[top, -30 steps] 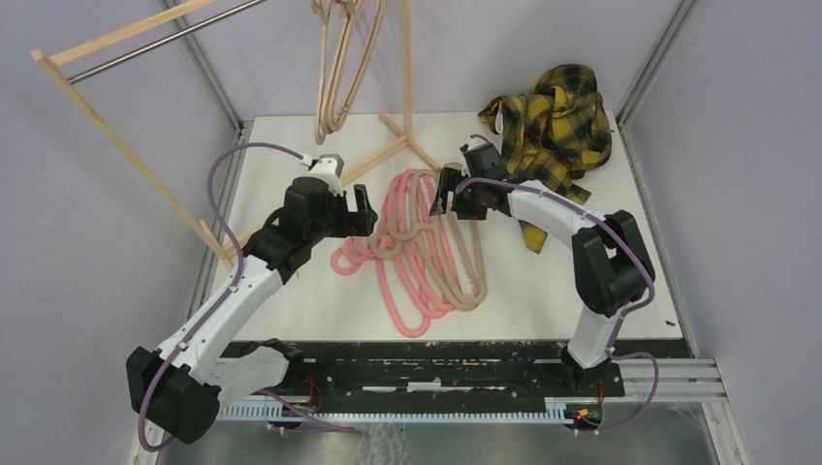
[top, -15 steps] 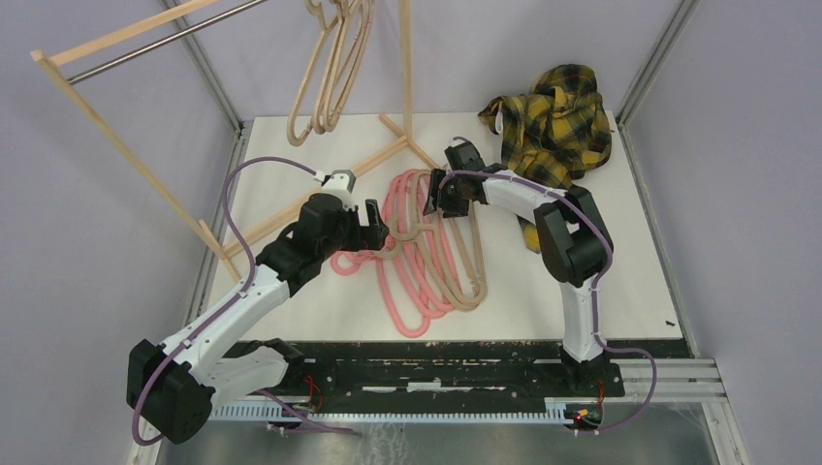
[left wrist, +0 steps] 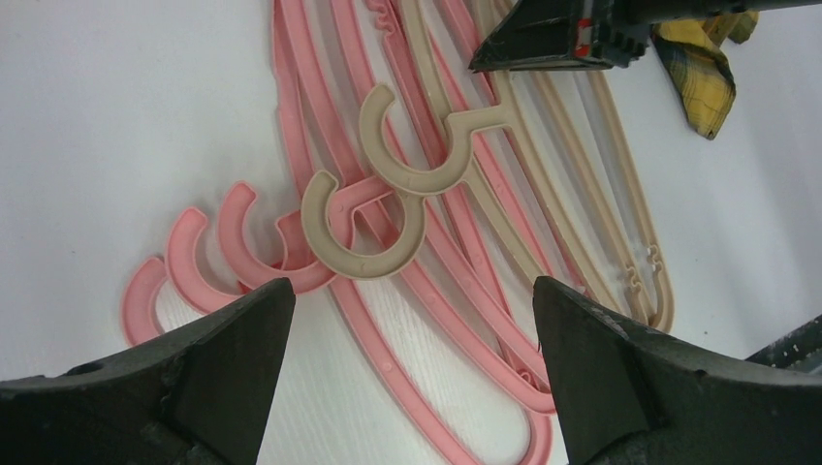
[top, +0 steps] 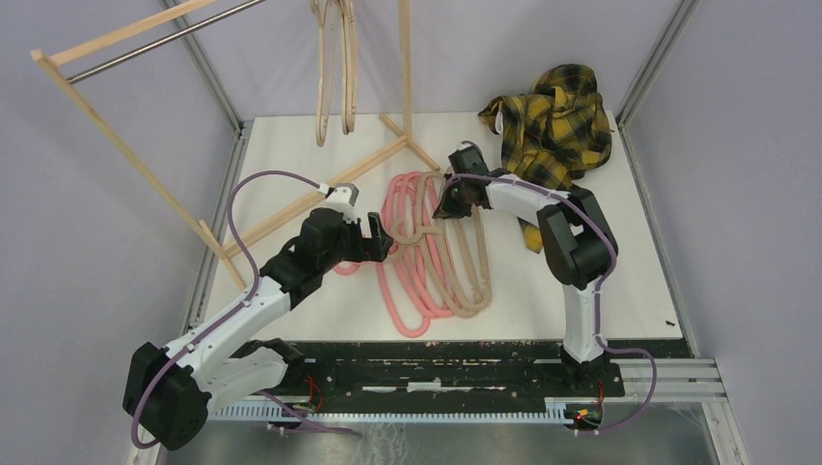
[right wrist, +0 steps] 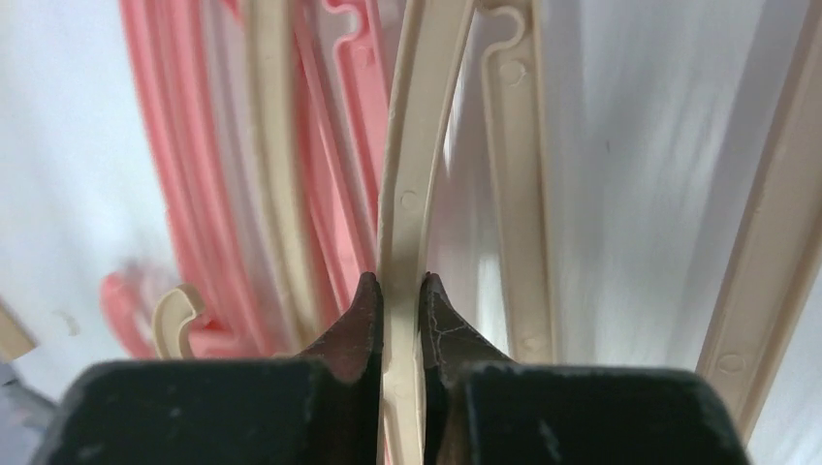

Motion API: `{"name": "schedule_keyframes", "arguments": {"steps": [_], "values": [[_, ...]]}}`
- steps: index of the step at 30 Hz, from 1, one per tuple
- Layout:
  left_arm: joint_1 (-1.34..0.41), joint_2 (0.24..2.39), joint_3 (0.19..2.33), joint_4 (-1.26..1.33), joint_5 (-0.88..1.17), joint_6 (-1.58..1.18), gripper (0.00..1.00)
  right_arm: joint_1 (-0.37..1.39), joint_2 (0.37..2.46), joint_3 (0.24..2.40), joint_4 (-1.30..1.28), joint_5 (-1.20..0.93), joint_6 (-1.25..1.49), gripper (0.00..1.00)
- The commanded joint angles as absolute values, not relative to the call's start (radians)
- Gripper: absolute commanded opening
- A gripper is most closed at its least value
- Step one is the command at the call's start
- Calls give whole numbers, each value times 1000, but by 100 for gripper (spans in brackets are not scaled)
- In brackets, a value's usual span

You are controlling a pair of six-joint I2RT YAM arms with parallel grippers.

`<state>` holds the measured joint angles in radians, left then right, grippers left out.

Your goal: Organize the hangers

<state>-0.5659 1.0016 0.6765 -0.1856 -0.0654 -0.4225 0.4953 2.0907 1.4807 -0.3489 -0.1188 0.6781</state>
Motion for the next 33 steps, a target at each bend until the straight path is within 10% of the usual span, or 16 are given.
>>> {"name": "schedule_keyframes", "arguments": {"steps": [1, 14, 33], "values": [[-585, 993, 617, -17, -21, -453, 99, 466, 1874, 1382, -179, -192, 862, 3], [-681, 1060, 552, 228, -12, -489, 99, 475, 1757, 1281, 177, -342, 1245, 2], [-787, 971, 561, 72, -85, -481, 99, 474, 1697, 1253, -14, -118, 1035, 1]]}}
